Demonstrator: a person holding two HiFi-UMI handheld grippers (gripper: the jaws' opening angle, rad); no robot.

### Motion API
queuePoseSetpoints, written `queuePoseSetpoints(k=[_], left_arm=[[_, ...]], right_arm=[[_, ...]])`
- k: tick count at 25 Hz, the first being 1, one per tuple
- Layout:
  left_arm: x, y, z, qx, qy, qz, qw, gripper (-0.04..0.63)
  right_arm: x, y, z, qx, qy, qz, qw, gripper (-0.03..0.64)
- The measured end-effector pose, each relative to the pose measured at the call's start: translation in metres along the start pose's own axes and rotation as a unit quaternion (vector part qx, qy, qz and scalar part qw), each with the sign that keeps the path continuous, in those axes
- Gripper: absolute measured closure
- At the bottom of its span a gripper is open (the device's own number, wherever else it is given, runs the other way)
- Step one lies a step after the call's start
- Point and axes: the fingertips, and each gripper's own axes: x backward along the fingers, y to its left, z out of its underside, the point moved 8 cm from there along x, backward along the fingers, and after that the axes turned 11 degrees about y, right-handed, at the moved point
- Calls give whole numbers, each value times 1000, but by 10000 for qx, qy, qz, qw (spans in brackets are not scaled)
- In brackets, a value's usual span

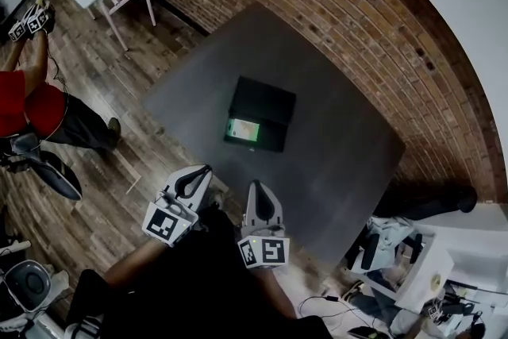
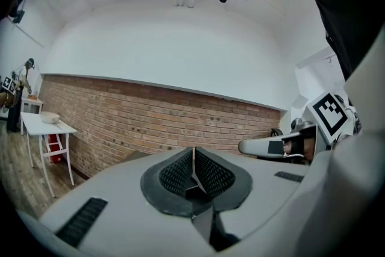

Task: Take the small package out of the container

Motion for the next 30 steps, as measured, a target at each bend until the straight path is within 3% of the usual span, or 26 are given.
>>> queuePoseSetpoints(k=[7,16,22,30], left_arm=[[-25,-7,-2,-14,88,-69,9999,558],[-34,9,1,90,284,2,9996,558],[-64,40,-5,52,231,277,9993,558],[-101,87,-12,41,465,724,9963,558]], right_arm=[[-15,-27,-4,-27,32,-111,9999,593],[-37,-22,2,-12,319,-103,9994,593],[-65,-23,0,-7,440,133,9989,594],[-109,-27,-8,-84,579,580,9966,593]])
